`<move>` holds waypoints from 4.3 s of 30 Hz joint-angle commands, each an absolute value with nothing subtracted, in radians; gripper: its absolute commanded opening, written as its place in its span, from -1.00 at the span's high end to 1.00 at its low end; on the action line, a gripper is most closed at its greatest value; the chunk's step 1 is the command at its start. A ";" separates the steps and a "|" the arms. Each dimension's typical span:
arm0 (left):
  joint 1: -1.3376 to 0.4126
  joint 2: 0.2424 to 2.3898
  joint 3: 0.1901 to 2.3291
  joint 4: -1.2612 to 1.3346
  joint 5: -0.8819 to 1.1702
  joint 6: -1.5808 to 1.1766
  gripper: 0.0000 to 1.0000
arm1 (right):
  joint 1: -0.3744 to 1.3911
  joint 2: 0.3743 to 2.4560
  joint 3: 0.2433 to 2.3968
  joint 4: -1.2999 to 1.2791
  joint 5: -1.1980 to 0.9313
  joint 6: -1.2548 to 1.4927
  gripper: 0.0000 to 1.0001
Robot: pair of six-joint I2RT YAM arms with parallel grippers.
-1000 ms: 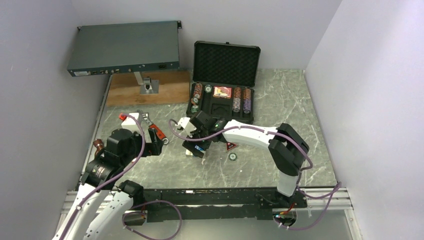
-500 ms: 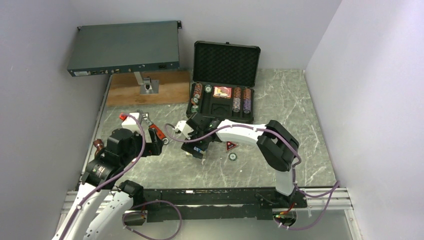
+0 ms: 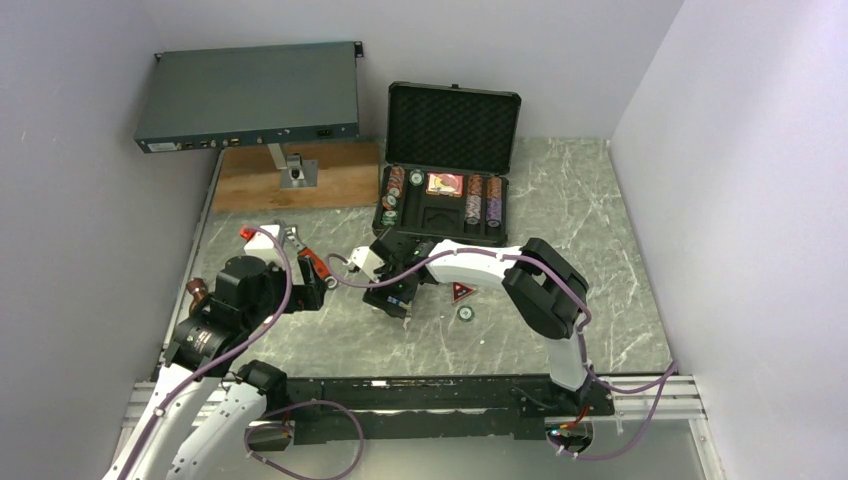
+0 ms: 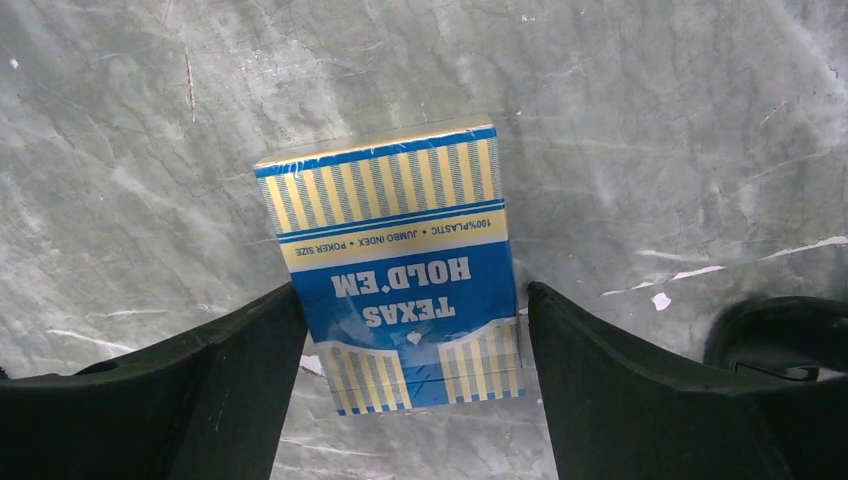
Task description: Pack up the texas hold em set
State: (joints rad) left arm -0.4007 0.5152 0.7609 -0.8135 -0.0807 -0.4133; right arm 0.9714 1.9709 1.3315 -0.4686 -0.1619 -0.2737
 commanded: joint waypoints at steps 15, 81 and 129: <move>-0.394 0.512 0.772 -0.804 -0.098 -0.426 -0.98 | 0.975 1.899 1.317 -0.522 -0.274 -0.255 0.98; -0.346 0.528 0.766 -0.779 -0.039 -0.401 -0.98 | 0.520 2.014 1.729 -0.634 -0.288 -0.729 1.00; -0.338 0.545 0.762 -0.770 -0.014 -0.395 -0.98 | 0.464 2.076 1.788 -0.578 -0.196 -0.775 1.00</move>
State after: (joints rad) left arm -0.3454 0.5404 0.7601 -0.8051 -0.0231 -0.4053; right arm 0.4641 2.1078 1.7473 -0.6235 -0.1902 -0.7673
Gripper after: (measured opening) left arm 0.989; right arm 0.662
